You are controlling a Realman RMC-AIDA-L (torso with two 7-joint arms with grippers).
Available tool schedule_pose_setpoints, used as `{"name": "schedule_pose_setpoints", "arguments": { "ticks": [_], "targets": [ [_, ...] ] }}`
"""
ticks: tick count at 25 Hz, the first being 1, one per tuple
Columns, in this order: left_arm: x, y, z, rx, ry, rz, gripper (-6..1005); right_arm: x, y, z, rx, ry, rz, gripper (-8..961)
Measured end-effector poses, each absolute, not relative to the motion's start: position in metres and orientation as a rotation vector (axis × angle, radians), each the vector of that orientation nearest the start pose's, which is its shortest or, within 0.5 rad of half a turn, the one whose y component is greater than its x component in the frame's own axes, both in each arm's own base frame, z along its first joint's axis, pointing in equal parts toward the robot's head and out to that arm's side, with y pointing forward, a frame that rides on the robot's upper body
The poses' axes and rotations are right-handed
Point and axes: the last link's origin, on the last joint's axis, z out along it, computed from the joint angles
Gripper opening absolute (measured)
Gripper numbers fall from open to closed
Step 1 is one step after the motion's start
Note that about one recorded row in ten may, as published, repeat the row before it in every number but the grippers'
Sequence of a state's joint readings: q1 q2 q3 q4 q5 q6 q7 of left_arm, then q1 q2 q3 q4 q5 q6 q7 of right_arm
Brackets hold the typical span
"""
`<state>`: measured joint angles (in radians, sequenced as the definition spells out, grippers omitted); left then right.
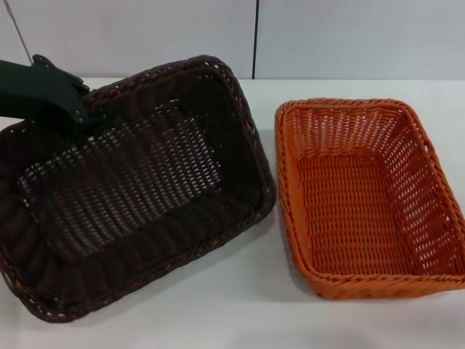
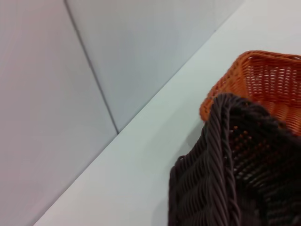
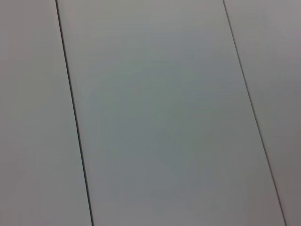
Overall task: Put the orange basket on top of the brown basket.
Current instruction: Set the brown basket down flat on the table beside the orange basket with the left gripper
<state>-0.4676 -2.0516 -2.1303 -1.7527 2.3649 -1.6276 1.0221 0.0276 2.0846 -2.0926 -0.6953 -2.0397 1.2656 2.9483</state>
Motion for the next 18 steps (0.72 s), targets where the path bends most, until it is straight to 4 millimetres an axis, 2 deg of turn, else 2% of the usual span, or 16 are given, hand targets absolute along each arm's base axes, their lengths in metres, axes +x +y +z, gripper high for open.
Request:
{"name": "schedule_pose_setpoints", "arguments": {
  "ticks": [7,8,11,12,18],
  "targets": [
    [-0.148,0.344,0.116,-2.573,-0.265,0.112,195,0.347,0.255,0.038,-0.965,0.623,0.709,833],
    [-0.144,0.348,0.107,-2.626,-0.237,0.114,202,0.347,0.255,0.038,-0.965,0.623,0.710,833],
    [-0.144,0.349,0.104,-2.636,-0.235,0.114,223,0.347,0.255,0.038,-0.967,0.622,0.709,833],
    [-0.144,0.355,0.094,-2.669,-0.213,0.116,230,0.347,0.255,0.038,-0.968,0.622,0.707,833],
    [-0.141,0.373,0.070,-2.724,-0.234,0.102,272,0.350,0.254,0.037,-0.974,0.627,0.692,834]
  ]
}}
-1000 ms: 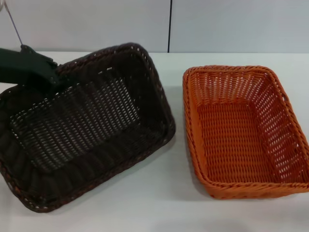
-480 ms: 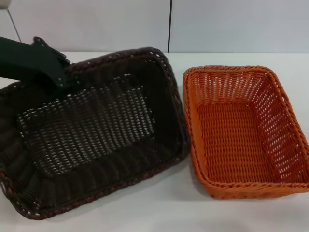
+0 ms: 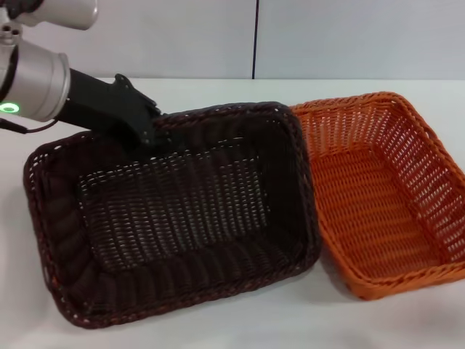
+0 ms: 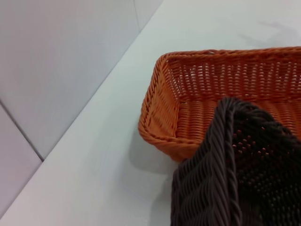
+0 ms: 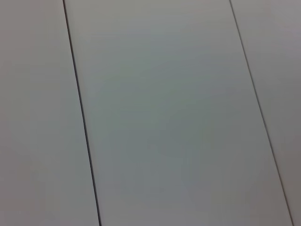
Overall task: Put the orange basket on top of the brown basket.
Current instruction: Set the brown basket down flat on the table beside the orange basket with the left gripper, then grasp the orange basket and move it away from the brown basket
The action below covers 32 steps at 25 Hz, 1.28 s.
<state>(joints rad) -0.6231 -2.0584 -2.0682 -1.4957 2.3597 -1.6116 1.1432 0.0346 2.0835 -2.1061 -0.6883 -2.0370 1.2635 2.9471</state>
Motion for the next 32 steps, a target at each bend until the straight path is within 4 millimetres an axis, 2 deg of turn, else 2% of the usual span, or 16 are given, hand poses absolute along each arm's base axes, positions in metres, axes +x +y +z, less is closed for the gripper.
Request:
{"name": "schedule_pose_setpoints", "arguments": {
  "ticks": [3,7,15,19,23,24,26,27,28,29,30,31,32],
  "targets": [
    [-0.139,0.382,0.061,-2.699,-0.219,0.096,293,0.352,0.254,0.037,-0.978,0.627,0.686,834],
    [-0.137,0.384,0.057,-2.693,-0.190,0.101,321,0.353,0.254,0.037,-0.981,0.626,0.680,833],
    [-0.131,0.391,0.048,-2.655,-0.119,0.151,477,0.357,0.252,0.038,-0.979,0.626,0.662,833],
    [-0.122,0.397,0.054,-2.571,-0.073,0.075,555,0.360,0.250,0.038,-0.980,0.628,0.651,833],
    [-0.106,0.400,0.059,-2.482,-0.019,-0.040,688,0.361,0.250,0.038,-0.980,0.630,0.650,834],
    [-0.104,0.401,0.060,-2.448,-0.015,-0.070,721,0.360,0.249,0.037,-0.980,0.630,0.653,834],
    [-0.101,0.400,0.065,-2.327,-0.013,-0.158,721,0.359,0.249,0.037,-0.977,0.629,0.661,834],
    [-0.108,0.395,0.069,-2.165,-0.028,-0.245,721,0.352,0.253,0.039,-0.973,0.631,0.695,834],
    [-0.108,0.395,0.069,-2.165,-0.028,-0.245,720,0.352,0.253,0.039,-0.973,0.631,0.695,834],
    [-0.116,0.391,0.070,-2.070,-0.036,-0.284,720,0.341,0.261,0.043,-0.989,0.642,0.745,834],
    [-0.123,0.385,0.069,-1.996,-0.047,-0.313,720,0.341,0.261,0.043,-0.989,0.642,0.745,834],
    [-0.132,0.378,0.071,-1.881,-0.061,-0.357,720,0.333,0.268,0.046,-1.022,0.647,0.770,834],
    [-0.150,0.364,0.071,-1.717,-0.099,-0.407,720,0.316,0.281,0.050,-1.103,0.650,0.812,834]
  ]
}}
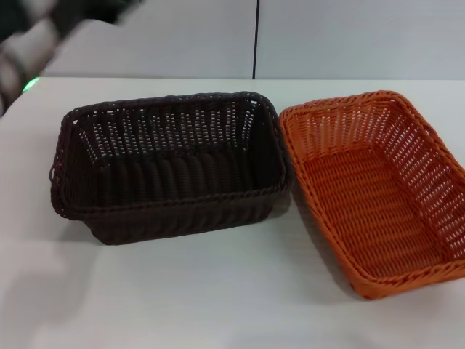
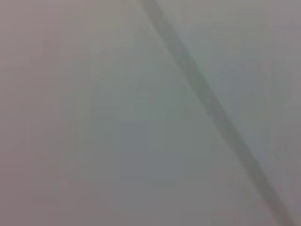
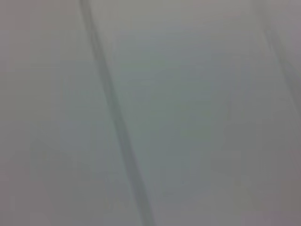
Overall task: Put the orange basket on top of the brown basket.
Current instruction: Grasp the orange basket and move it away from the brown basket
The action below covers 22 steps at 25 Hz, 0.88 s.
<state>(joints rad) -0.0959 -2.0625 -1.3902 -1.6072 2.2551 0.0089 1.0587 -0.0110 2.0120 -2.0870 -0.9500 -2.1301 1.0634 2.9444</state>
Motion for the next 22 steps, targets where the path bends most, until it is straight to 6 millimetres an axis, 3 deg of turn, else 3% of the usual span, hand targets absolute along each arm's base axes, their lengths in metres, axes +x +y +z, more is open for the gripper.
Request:
{"name": "schedule_pose_setpoints", "arguments": {
  "ticks": [1,2,3,4,5,7,8,10,11,14,15,16,17,19,20,22],
  "targets": [
    [-0.150,0.364,0.071,-1.717,-0.099,-0.407,720,0.316,0.281,0.050,-1.103,0.650,0.812,834],
    [-0.173,0.348,0.068,-1.542,-0.147,-0.445,720,0.297,0.296,0.054,-1.199,0.651,0.844,833],
    [-0.188,0.339,0.062,-1.471,-0.180,-0.460,720,0.287,0.303,0.055,-1.249,0.653,0.851,833],
    [-0.188,0.339,0.062,-1.471,-0.180,-0.460,719,0.287,0.303,0.055,-1.249,0.653,0.851,833],
    [-0.213,0.325,0.055,-1.376,-0.239,-0.491,719,0.263,0.324,0.060,-1.384,0.674,0.836,833],
    [-0.243,0.313,0.047,-1.304,-0.326,-0.544,719,0.251,0.333,0.061,-1.461,0.691,0.807,833],
    [-0.243,0.313,0.047,-1.304,-0.326,-0.544,719,0.240,0.340,0.063,-1.520,0.702,0.785,834],
    [-0.284,0.299,0.034,-1.261,-0.436,-0.595,719,0.206,0.356,0.069,-1.734,0.761,0.655,834],
    [-0.284,0.299,0.034,-1.261,-0.436,-0.595,718,0.206,0.356,0.069,-1.734,0.761,0.655,834],
    [-0.323,0.286,0.026,-1.232,-0.515,-0.614,718,0.174,0.359,0.077,-1.949,0.779,0.469,834],
    [-0.337,0.281,0.023,-1.235,-0.544,-0.604,718,0.156,0.351,0.083,-2.106,0.758,0.315,833],
    [-0.337,0.281,0.023,-1.235,-0.544,-0.604,718,0.156,0.351,0.083,-2.106,0.758,0.315,833],
    [-0.343,0.279,0.022,-1.240,-0.555,-0.593,718,0.142,0.339,0.090,-2.255,0.729,0.186,833],
    [-0.349,0.277,0.021,-1.240,-0.562,-0.573,717,0.135,0.331,0.093,-2.344,0.703,0.125,833],
    [-0.354,0.275,0.022,-1.233,-0.569,-0.558,717,0.127,0.314,0.099,-2.514,0.650,0.002,833],
    [-0.355,0.274,0.022,-1.231,-0.571,-0.554,717,0.126,0.307,0.102,-2.584,0.627,-0.064,832]
  ]
}}
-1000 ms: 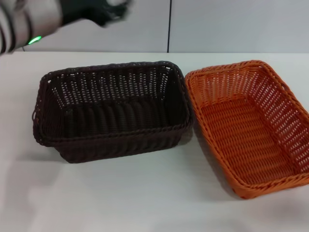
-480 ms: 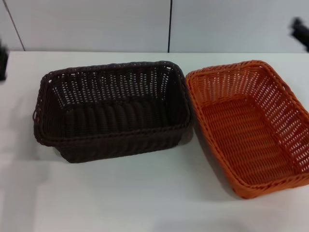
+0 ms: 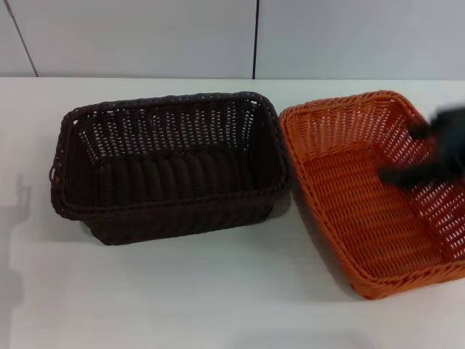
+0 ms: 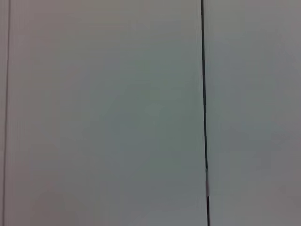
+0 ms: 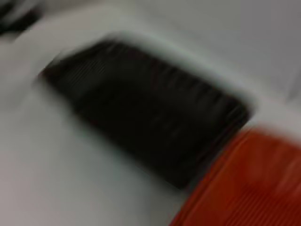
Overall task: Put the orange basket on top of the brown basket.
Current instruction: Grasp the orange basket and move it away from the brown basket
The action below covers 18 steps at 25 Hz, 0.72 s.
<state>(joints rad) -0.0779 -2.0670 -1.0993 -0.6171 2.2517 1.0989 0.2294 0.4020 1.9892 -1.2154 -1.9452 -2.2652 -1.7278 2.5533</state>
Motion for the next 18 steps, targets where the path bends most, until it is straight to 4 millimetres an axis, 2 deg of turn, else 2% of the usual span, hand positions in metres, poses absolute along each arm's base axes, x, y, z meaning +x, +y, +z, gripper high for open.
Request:
{"name": "schedule_pose_setpoints", "arguments": {
  "ticks": [3,6,8,13,18],
  "targets": [
    [-0.356,0.274,0.022,-1.233,-0.576,-0.549,715,0.134,0.282,0.120,-2.757,0.603,-0.254,831],
    [-0.359,0.276,0.021,-1.230,-0.587,-0.539,713,0.136,0.275,0.123,-2.805,0.585,-0.283,829],
    [-0.360,0.277,0.021,-1.225,-0.596,-0.537,713,0.143,0.270,0.121,-2.822,0.585,-0.364,828],
    [-0.361,0.278,0.021,-1.223,-0.602,-0.536,714,0.155,0.275,0.113,-2.799,0.613,-0.513,821],
    [-0.358,0.285,0.018,-1.239,-0.614,-0.540,713,0.155,0.281,0.098,-2.813,0.563,-0.568,815]
  ]
}}
